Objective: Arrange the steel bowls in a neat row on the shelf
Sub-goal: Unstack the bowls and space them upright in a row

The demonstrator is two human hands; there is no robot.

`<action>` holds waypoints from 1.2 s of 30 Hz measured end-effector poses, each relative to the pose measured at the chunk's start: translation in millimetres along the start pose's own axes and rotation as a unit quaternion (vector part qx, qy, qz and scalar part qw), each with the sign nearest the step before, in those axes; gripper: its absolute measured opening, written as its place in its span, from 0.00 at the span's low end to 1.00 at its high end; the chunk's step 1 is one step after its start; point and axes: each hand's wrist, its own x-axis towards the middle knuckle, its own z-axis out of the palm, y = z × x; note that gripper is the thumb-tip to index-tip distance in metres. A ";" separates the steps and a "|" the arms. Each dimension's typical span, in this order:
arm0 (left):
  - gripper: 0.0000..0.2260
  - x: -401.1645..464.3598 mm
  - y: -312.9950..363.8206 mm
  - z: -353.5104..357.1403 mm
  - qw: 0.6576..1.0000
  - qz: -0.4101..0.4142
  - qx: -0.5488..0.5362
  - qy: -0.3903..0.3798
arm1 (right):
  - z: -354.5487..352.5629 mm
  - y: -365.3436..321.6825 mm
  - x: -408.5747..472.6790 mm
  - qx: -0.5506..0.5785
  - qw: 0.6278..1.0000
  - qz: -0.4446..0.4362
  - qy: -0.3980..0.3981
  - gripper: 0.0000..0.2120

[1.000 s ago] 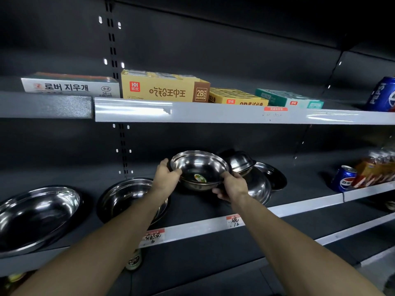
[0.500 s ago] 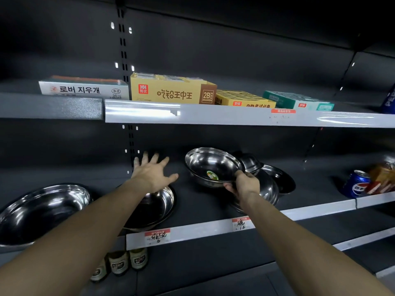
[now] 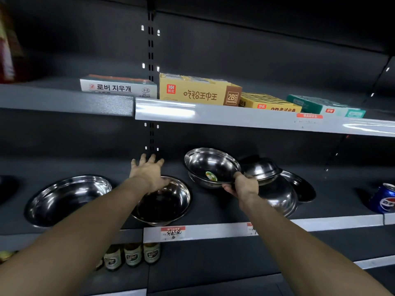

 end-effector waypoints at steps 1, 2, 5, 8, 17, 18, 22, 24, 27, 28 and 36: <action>0.38 -2.4 -8.4 0.2 1.000 -0.010 0.000 -0.001 | 6.0 2.4 -2.4 -0.001 1.000 0.000 -0.008 0.18; 0.37 -4.5 -16.7 0.5 1.000 -0.020 -0.001 -0.003 | 12.2 5.5 -5.0 -0.004 1.000 0.001 -0.018 0.17; 0.38 -10.9 -40.5 2.4 0.999 -0.047 0.002 -0.010 | 29.0 16.5 -14.0 -0.018 0.999 0.010 -0.048 0.12; 0.38 -17.4 -60.5 6.1 0.997 -0.069 0.008 -0.013 | 44.1 30.4 -23.1 -0.041 0.995 0.027 -0.082 0.12; 0.33 -37.8 -93.1 14.7 0.994 -0.103 0.020 -0.024 | 75.9 55.3 -46.3 -0.105 0.982 0.035 -0.155 0.06; 0.33 -39.8 -96.2 15.4 0.994 -0.106 0.018 -0.024 | 78.2 57.4 -48.2 -0.116 0.980 0.033 -0.161 0.05; 0.32 -45.6 -104.3 18.2 0.993 -0.112 0.012 -0.022 | 82.5 66.6 -55.1 -0.161 0.969 0.027 -0.184 0.06; 0.32 -46.6 -106.3 19.8 0.994 -0.109 0.017 -0.018 | 81.0 71.9 -56.2 -0.176 0.966 0.030 -0.186 0.07; 0.31 -46.8 -108.7 22.0 0.994 -0.103 0.016 -0.019 | 76.3 76.6 -54.6 -0.200 0.964 0.024 -0.172 0.07; 0.31 -46.6 -109.7 22.7 0.995 -0.101 0.013 -0.020 | 74.9 77.5 -53.7 -0.214 0.962 0.015 -0.168 0.06; 0.27 -41.4 -114.2 25.8 0.997 -0.082 -0.006 -0.005 | 66.5 77.4 -53.0 -0.324 0.938 -0.045 -0.117 0.10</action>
